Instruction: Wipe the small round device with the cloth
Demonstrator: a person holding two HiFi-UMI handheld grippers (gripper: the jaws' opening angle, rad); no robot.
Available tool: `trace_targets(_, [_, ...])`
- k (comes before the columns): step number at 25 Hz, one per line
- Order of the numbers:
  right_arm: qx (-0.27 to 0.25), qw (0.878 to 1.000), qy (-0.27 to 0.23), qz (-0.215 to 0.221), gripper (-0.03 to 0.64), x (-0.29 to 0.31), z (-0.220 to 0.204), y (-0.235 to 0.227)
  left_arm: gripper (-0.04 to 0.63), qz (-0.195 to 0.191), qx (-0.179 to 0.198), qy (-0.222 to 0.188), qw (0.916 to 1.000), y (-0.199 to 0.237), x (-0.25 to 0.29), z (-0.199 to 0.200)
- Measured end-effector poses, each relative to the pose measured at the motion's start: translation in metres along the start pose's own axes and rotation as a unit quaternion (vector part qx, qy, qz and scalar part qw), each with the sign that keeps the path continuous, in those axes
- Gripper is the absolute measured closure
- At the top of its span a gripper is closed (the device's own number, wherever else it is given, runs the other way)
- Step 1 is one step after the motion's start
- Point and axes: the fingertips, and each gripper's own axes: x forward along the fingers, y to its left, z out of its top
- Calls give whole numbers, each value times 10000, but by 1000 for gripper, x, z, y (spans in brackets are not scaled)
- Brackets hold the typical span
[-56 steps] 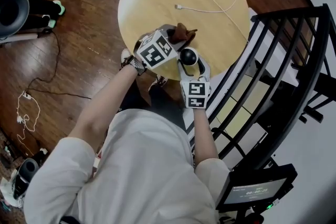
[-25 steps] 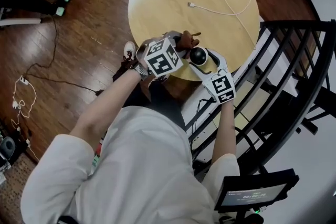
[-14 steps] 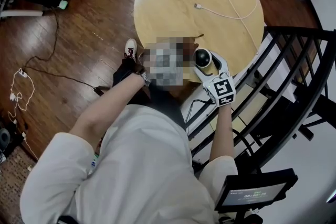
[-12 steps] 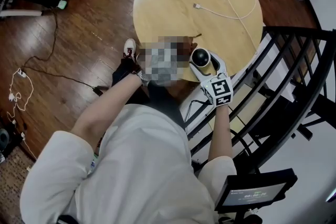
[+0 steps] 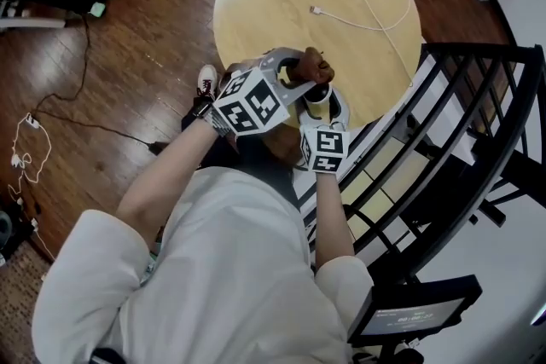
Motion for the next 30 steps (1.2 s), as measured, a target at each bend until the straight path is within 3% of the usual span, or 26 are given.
trace_targets(6, [70, 10000, 29, -29, 290, 0, -1, -1, 494, -237, 741, 521, 9956, -15, 18, -17])
trace_targets(8, [67, 10000, 17, -1, 290, -1, 0, -1, 495, -206, 491, 492, 9974, -13, 18, -22])
trace_targets(11, [84, 10000, 7, 15, 290, -1, 1, -1, 495, -155, -210, 468, 9986, -5, 16, -37])
trace_targets(19, [112, 9998, -127, 81, 288, -2, 2, 0, 495, -324, -798, 735, 9936, -7, 18, -69])
trace_targets(26, [-20, 9998, -118, 146, 288, -2, 2, 1, 495, -313, -789, 1163, 9896, -7, 30, -91])
trace_targets(30, [-462, 9977, -84, 484, 288, -10, -2, 0, 495, -269, -601, 1315, 9891, -6, 35, -96])
